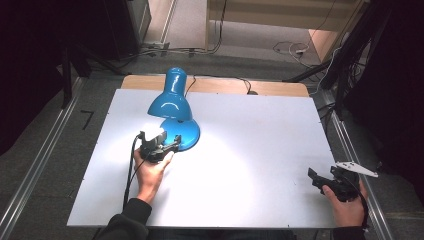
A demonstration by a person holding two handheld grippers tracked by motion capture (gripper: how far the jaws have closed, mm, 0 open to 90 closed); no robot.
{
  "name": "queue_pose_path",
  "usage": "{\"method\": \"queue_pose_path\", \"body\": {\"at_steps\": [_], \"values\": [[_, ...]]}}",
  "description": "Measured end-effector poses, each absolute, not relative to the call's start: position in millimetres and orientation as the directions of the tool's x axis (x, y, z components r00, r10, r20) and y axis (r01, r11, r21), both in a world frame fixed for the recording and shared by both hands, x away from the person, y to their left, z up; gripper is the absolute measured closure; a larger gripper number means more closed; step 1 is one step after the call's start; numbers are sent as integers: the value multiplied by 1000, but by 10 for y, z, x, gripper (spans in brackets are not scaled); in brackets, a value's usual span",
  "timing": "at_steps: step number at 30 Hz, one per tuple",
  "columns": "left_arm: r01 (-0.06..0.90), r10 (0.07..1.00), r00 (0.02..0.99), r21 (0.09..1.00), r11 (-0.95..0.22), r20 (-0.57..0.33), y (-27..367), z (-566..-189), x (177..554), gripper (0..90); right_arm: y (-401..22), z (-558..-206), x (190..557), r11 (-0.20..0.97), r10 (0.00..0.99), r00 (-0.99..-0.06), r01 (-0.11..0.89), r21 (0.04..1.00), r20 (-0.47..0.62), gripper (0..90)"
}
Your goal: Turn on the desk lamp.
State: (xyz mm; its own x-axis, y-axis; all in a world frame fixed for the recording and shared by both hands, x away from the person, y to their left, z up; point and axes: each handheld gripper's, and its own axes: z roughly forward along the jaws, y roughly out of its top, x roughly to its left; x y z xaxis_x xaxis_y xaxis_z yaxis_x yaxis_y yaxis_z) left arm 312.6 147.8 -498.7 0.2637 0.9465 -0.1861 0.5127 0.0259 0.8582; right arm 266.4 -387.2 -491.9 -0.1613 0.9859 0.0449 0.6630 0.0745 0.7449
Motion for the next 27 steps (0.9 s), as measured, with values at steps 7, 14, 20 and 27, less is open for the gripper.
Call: {"method": "queue_pose_path", "body": {"at_steps": [7, 14, 20, 27], "values": [[517, 941, 272, 856, 33, -200, 1511, -4942, 3063, 362, -3871, -4918, 2663, 77, 986, -163, 662, 745, 43, 138], [529, 936, 272, 847, 50, -225, 1551, -4912, 3014, 330, -3867, -4915, 2660, 73, 986, -159, 663, 745, 45, 138], [537, 938, 275, 843, 32, -211, 1569, -4892, 2969, 328, -3875, -4914, 2656, 72, 986, -159, 664, 745, 46, 138], [540, 942, 283, 842, -3, -178, 1616, -4889, 2862, 327, -3868, -4915, 2655, 72, 986, -158, 665, 744, 46, 138]]}}
